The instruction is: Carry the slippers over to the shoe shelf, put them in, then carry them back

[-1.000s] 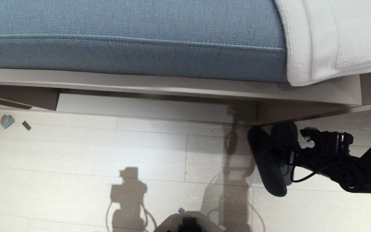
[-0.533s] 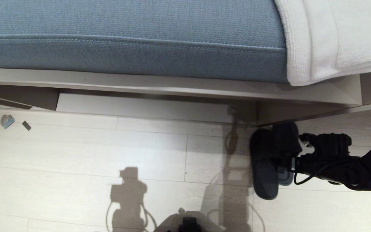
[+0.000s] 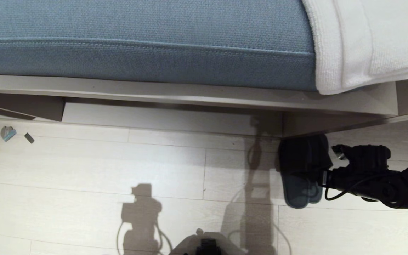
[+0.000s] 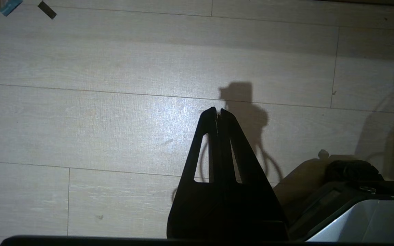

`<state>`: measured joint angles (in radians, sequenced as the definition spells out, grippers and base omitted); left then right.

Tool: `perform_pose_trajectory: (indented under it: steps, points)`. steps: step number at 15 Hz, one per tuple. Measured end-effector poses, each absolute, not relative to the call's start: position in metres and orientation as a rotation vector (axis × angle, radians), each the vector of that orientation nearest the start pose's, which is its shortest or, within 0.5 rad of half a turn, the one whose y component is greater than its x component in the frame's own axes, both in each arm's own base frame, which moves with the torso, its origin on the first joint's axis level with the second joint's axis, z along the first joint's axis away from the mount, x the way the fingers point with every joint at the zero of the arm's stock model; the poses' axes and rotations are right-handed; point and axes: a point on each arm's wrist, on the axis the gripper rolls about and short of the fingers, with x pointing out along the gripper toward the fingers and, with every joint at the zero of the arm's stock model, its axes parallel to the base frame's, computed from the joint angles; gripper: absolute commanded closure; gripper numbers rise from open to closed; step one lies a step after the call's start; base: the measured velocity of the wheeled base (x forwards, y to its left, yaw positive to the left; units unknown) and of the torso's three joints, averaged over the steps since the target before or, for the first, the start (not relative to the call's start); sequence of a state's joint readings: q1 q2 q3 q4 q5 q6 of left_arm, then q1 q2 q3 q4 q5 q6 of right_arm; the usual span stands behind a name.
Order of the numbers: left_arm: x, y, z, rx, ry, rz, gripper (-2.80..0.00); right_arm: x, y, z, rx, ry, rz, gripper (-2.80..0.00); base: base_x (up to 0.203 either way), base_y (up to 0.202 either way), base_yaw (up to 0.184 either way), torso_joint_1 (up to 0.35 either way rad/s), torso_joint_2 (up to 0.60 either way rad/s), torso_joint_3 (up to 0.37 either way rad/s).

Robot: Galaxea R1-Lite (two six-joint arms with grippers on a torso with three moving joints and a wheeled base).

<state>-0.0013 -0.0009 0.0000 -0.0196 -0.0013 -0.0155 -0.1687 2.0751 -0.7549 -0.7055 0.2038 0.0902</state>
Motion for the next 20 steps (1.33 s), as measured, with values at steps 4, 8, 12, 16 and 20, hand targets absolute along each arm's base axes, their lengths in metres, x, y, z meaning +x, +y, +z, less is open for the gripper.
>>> perform_pose_trajectory:
  steps: [4,8,12,16,20]
  points:
    - [-0.023,0.000,0.077,-0.016,-0.020,-0.003,0.00,0.318,-0.049,0.062,0.177,0.582,0.041,-2.80,0.000,0.000,0.000,0.000,0.00,0.000]
    - [-0.023,0.000,0.077,-0.016,-0.020,-0.004,0.00,0.284,-0.041,0.070,0.124,0.531,0.085,0.00,0.000,0.000,0.000,0.000,0.00,0.000]
    - [-0.023,0.000,0.077,-0.016,-0.020,-0.002,0.00,0.247,-0.033,0.071,0.080,0.501,0.105,0.00,0.000,0.000,0.000,0.000,0.00,0.000]
    - [-0.023,0.000,0.077,-0.016,-0.020,-0.003,0.00,0.216,-0.027,0.072,0.048,0.490,0.141,0.00,0.000,0.000,0.000,0.000,0.00,0.000]
    - [-0.023,0.000,0.077,-0.016,-0.020,-0.003,0.00,0.186,-0.022,0.081,0.035,0.460,0.157,0.00,0.000,0.000,0.000,0.000,0.00,0.000]
